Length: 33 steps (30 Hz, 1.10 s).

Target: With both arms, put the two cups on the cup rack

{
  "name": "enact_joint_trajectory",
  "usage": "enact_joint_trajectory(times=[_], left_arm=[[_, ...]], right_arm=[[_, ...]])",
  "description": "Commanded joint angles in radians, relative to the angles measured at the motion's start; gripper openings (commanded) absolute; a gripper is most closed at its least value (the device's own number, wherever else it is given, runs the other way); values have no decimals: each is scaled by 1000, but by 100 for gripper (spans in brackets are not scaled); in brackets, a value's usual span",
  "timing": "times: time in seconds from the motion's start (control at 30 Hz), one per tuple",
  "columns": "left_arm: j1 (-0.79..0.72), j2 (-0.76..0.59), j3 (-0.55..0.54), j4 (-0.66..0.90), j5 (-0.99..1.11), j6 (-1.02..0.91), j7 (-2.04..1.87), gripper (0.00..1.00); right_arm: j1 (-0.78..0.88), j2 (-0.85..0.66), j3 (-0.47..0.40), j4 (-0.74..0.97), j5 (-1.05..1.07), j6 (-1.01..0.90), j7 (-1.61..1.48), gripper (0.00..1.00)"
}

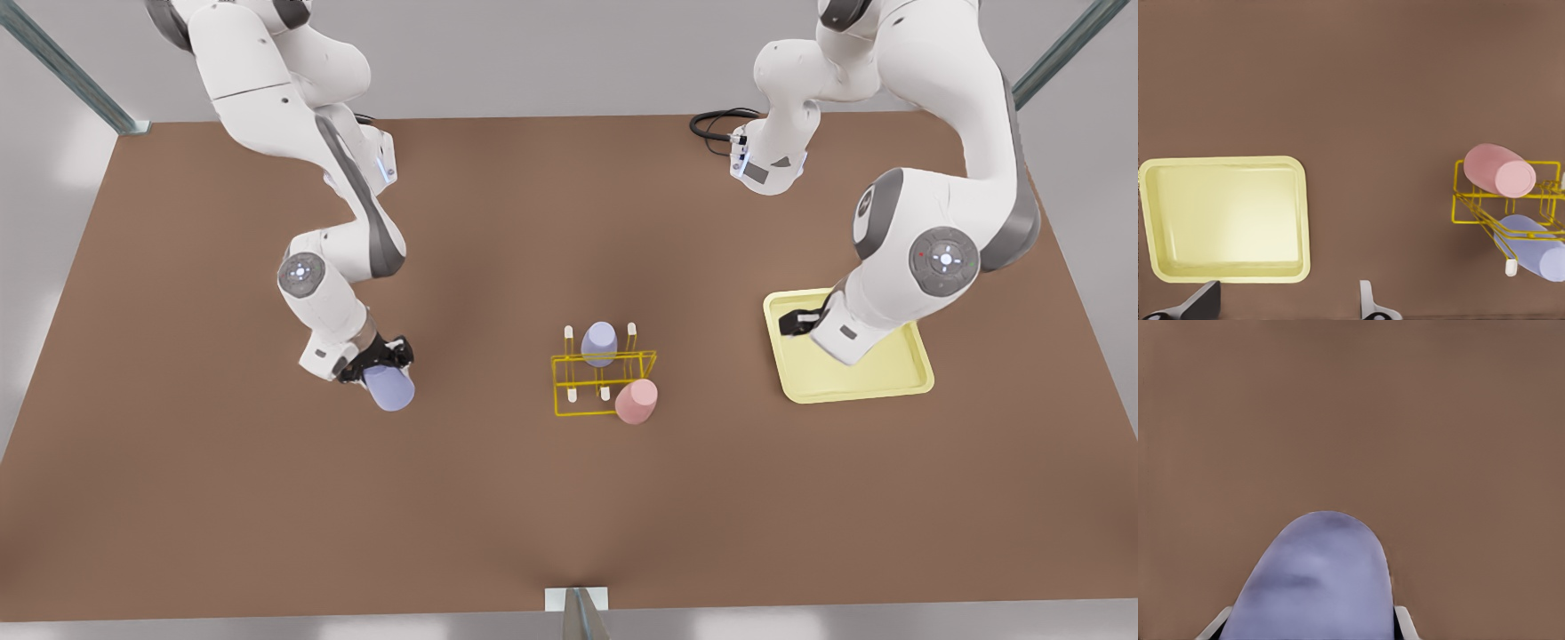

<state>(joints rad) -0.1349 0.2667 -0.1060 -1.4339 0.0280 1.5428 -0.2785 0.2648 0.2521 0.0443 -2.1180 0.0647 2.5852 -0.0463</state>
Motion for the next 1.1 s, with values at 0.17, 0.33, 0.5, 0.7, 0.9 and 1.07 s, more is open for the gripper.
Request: enact_joint_trajectory(times=[0.17, 0.33, 0.5, 0.7, 0.9, 1.07], left_arm=[[-2, 6, -11, 18, 4, -76, 87, 100], [0, 3, -11, 17, 3, -89, 67, 100], [3, 6, -9, 17, 4, -90, 71, 100], [-3, 3, -12, 17, 1, -92, 71, 100], [-9, 0, -15, 18, 1, -96, 68, 100], [-8, -1, -34, 18, 3, -102, 58, 100]], right_arm=[[117, 214, 2, 377, 69, -72, 8, 84], [117, 265, 55, 495, 165, -122, 11, 84], [137, 285, 89, 544, 322, -111, 11, 84], [194, 295, 91, 544, 411, -76, -1, 84], [203, 315, 114, 546, 425, -65, -4, 84], [212, 352, 124, 567, 425, -30, -4, 84]])
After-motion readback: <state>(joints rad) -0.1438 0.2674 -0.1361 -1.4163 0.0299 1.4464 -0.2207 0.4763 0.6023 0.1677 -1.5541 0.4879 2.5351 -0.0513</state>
